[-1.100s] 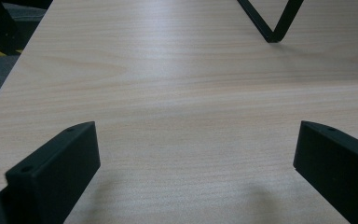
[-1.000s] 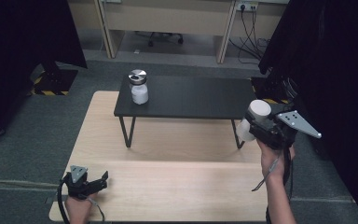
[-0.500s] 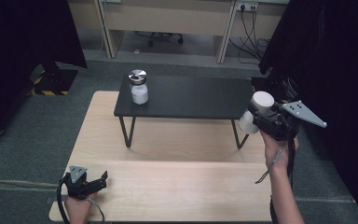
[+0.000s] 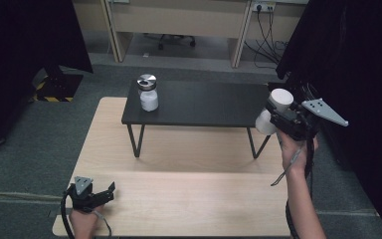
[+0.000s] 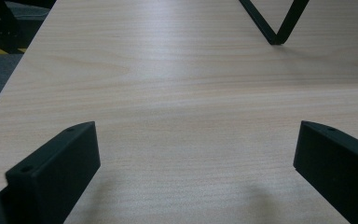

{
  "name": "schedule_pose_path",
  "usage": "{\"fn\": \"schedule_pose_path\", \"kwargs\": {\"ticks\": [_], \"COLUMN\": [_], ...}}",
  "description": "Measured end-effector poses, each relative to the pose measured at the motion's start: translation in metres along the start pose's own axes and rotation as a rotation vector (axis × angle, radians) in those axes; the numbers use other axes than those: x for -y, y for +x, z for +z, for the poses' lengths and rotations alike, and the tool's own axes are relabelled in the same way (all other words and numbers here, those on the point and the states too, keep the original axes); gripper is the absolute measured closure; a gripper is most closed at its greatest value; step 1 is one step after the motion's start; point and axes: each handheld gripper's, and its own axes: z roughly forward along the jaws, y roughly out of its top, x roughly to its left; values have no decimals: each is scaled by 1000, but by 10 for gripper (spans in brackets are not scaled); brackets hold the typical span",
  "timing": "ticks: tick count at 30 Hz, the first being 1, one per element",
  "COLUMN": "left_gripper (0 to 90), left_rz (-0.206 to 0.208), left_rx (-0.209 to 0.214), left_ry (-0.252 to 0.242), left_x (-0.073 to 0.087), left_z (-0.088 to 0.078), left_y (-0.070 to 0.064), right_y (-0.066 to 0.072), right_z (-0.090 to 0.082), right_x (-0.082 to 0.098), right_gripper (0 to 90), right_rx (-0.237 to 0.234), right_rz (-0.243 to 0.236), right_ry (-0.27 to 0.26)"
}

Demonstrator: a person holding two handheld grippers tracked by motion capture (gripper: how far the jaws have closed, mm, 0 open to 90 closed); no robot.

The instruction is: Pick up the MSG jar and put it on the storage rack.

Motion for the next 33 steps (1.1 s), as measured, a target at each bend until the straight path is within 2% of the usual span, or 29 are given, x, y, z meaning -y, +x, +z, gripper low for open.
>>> {"fn": "schedule_pose_path", "kwargs": {"ticks": [33], "left_gripper": [0], "left_rz": [0], "left_rx": [20], "left_ry": [9], "left_x": [-2], "left_z": [2], "left_y": [4], "right_y": [0], "right_z": [58], "right_x": [-9], "right_gripper": [339], "right_rx": [6], "right_rz": [-11], "right_ry": [2]}}
